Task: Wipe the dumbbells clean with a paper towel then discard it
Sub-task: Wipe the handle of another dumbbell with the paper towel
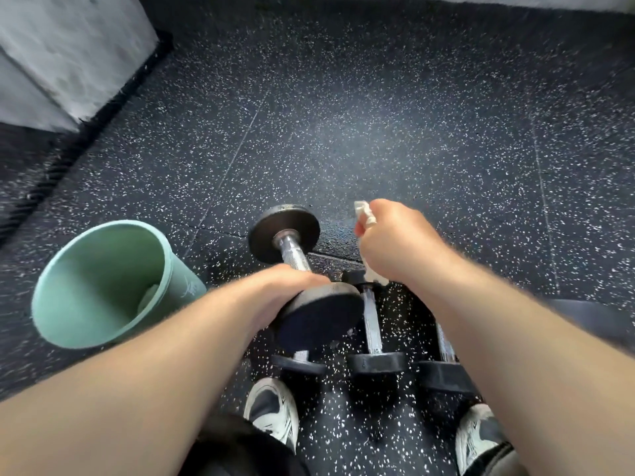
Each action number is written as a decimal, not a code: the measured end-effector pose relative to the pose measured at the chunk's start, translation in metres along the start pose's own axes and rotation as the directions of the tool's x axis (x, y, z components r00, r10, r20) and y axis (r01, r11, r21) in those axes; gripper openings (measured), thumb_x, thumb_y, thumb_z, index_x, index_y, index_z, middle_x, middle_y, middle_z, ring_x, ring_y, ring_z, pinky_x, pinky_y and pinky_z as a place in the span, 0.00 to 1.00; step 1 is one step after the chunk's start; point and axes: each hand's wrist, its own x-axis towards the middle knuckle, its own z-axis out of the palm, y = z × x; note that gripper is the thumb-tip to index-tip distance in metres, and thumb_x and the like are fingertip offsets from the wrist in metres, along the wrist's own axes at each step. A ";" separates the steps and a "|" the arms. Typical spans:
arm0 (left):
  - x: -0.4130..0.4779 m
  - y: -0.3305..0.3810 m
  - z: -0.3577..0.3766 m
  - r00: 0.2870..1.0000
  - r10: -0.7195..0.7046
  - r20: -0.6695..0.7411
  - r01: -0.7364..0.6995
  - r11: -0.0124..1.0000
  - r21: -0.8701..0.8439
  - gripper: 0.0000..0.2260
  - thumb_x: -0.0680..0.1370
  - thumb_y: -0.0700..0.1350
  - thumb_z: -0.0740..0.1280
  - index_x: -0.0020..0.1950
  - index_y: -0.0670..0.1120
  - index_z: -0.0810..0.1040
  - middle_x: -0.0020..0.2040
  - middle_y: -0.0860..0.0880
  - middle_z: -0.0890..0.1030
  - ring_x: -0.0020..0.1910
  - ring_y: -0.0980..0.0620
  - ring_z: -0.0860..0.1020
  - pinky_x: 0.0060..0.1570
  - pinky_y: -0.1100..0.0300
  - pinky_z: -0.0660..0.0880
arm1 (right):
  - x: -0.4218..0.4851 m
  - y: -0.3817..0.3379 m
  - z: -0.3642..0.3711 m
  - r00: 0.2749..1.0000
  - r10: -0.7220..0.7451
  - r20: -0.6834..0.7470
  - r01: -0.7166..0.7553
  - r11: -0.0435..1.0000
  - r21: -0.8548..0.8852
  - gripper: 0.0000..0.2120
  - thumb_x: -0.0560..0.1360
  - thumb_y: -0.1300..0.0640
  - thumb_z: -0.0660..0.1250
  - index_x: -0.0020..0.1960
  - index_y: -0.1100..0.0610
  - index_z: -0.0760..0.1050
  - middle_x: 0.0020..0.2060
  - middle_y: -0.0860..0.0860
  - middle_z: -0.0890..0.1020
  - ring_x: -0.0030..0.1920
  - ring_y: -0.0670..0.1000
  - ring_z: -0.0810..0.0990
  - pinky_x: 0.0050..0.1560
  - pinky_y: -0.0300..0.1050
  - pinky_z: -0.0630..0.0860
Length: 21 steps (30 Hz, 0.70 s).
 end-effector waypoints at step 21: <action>0.150 -0.094 -0.062 0.941 -0.198 -0.273 0.336 0.621 0.708 0.40 0.65 0.57 0.69 0.73 0.40 0.67 0.63 0.42 0.77 0.58 0.41 0.78 0.58 0.52 0.74 | 0.018 -0.007 0.037 0.950 -0.053 0.307 0.071 0.996 -0.047 0.12 0.78 0.45 0.60 0.47 0.52 0.77 0.41 0.49 0.81 0.39 0.49 0.78 0.33 0.42 0.69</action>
